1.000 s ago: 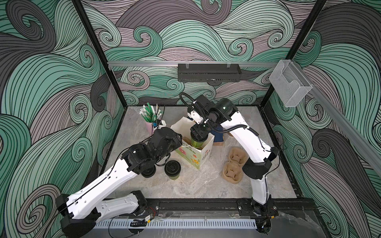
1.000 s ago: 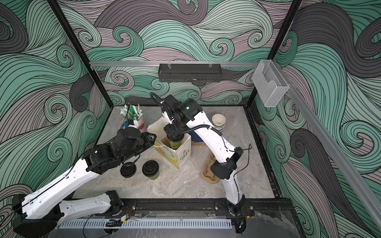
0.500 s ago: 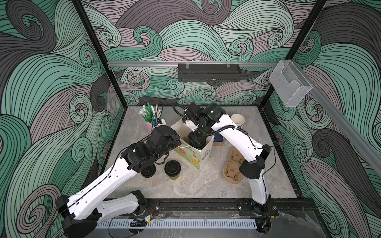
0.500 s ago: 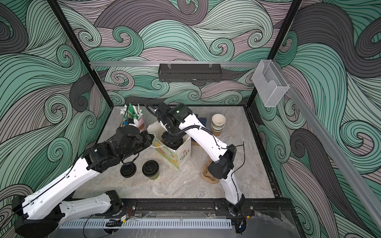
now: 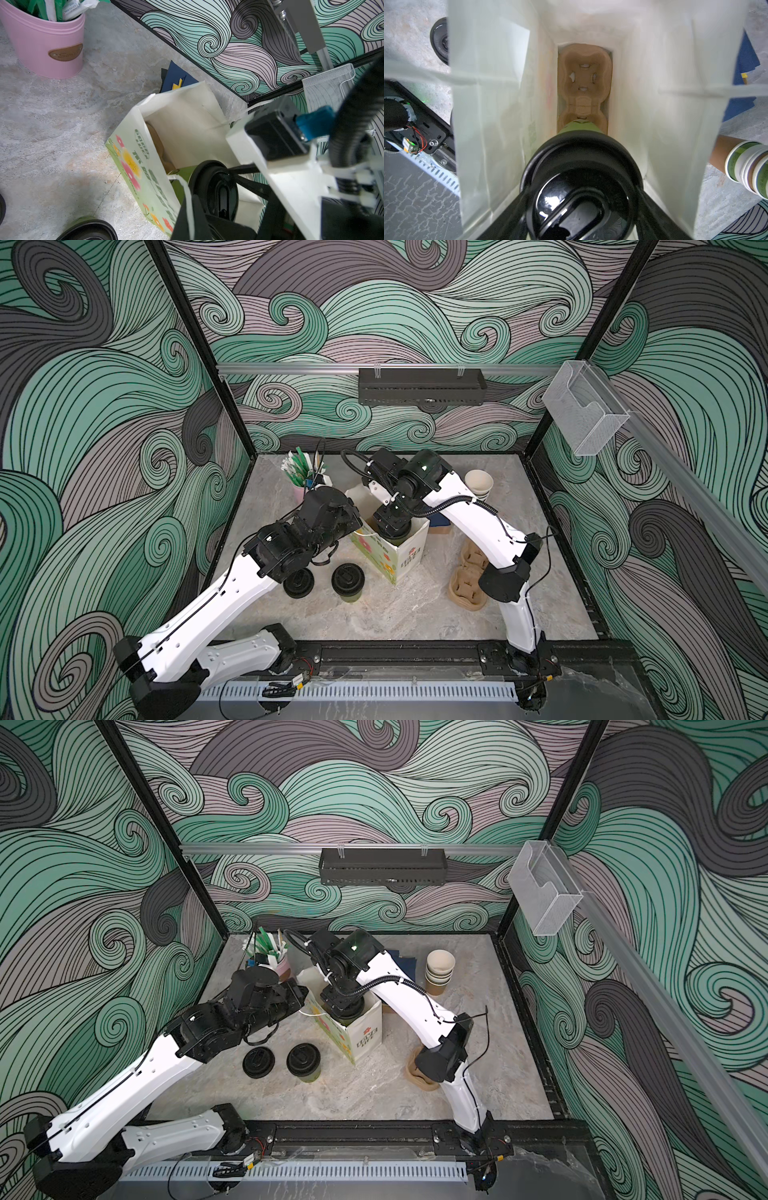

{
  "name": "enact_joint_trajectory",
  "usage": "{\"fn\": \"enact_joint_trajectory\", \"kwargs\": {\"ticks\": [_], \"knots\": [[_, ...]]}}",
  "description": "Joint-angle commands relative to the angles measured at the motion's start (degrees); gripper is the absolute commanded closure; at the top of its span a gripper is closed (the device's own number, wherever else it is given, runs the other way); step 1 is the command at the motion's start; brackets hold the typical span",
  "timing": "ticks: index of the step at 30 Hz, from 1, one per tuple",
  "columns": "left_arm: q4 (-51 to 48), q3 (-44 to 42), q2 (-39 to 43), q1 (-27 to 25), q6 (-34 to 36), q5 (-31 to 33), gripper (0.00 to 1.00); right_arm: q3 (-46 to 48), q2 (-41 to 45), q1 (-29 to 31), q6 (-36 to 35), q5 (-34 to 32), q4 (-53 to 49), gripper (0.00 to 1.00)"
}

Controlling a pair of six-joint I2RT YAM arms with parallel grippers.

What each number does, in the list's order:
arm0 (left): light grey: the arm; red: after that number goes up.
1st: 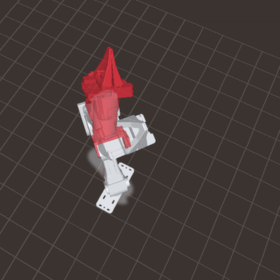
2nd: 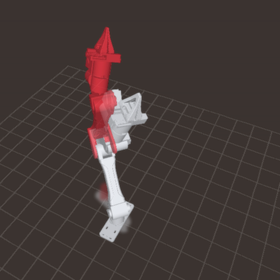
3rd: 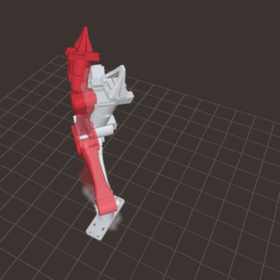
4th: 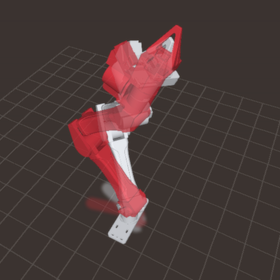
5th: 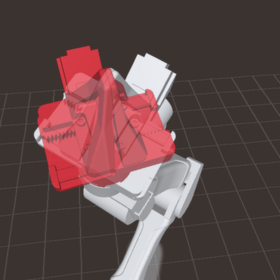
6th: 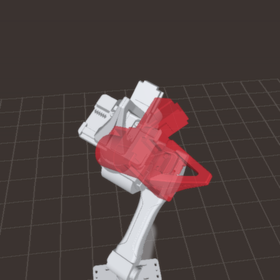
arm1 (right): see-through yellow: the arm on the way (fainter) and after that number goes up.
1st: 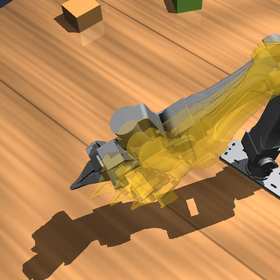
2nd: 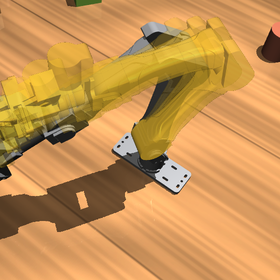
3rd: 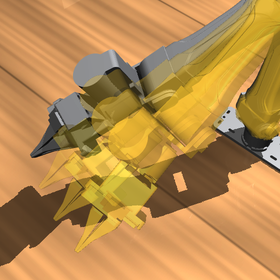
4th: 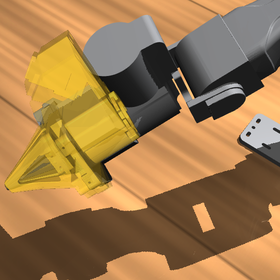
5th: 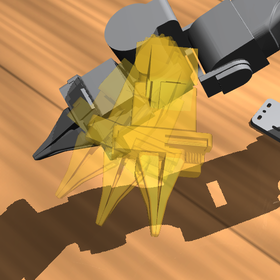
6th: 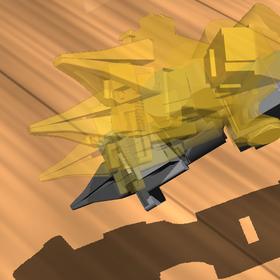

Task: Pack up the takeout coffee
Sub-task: 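Lower the green cup into the bag onto the brown carrier with the right gripper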

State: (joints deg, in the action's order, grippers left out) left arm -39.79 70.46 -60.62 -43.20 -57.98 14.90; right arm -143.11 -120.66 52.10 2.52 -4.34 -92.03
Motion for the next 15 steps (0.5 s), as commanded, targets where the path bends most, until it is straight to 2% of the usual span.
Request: {"fn": "enact_joint_trajectory", "kwargs": {"ticks": [1,15], "knots": [[0.83,1.80,-0.45,0.40,1.04,-1.70,1.00,-1.73,-1.89,-0.68,-0.02,-1.26,-2.63,0.27],[1.21,0.36,0.94,0.40,0.23,-1.72,1.00,-0.68,-3.88,-1.12,1.51,-2.78,-2.63,0.27]]}}
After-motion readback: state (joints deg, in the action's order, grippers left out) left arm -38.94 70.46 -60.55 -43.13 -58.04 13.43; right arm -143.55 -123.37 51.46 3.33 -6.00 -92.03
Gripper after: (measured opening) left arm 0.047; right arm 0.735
